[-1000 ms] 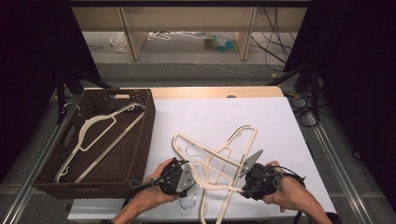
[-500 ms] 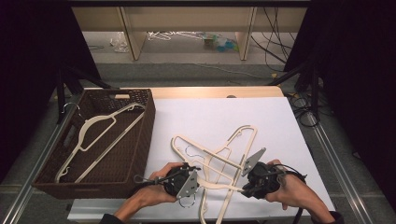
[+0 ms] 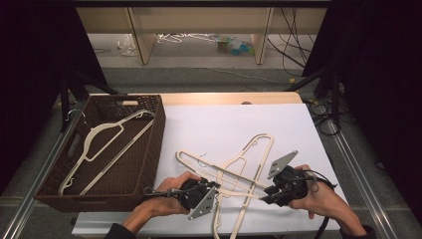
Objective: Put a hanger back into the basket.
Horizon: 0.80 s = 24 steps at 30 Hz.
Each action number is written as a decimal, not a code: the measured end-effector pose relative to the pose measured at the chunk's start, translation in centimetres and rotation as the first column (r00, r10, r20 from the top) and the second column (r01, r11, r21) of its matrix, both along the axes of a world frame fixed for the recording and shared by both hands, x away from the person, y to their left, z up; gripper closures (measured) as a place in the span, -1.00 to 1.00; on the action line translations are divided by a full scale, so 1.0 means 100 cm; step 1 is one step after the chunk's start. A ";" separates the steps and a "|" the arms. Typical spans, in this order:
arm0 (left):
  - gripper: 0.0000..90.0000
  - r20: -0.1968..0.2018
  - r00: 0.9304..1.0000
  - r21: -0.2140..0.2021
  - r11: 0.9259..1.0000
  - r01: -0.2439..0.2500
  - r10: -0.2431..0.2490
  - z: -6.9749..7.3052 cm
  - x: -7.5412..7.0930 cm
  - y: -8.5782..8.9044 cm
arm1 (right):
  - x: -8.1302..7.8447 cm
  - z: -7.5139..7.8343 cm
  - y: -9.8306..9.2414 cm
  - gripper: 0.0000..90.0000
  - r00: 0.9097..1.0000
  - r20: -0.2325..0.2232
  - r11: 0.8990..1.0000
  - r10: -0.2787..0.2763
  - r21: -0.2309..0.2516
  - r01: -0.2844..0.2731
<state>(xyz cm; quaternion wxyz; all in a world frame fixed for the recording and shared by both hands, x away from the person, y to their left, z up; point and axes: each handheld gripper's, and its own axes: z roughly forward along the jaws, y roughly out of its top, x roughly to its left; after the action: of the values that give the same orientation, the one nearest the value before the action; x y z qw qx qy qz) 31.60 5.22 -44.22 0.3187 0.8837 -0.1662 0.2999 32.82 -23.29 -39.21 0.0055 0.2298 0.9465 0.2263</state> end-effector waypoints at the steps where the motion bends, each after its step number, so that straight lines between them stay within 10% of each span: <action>1: 0.83 0.000 1.000 -0.001 1.000 -0.002 0.002 0.003 0.001 0.000 | -0.001 0.003 -0.001 0.40 1.000 0.027 1.000 -0.010 0.009 0.010; 14: 0.91 -0.028 0.985 -0.023 0.985 -0.173 0.172 0.029 0.018 -0.004 | -0.011 0.045 -0.008 -0.11 0.958 0.180 0.959 -0.225 0.218 0.184; 24: 0.91 -0.204 0.922 -0.142 0.922 -0.359 0.328 0.059 0.051 0.006 | -0.017 0.028 0.002 -0.19 0.963 0.146 0.955 -0.227 0.228 0.191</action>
<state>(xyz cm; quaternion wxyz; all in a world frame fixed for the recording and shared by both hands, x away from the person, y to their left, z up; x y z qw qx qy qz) 36.70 5.84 -38.36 0.3516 0.8904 0.0480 0.2852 31.14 -23.12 -36.41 0.0859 0.3079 0.8834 0.3427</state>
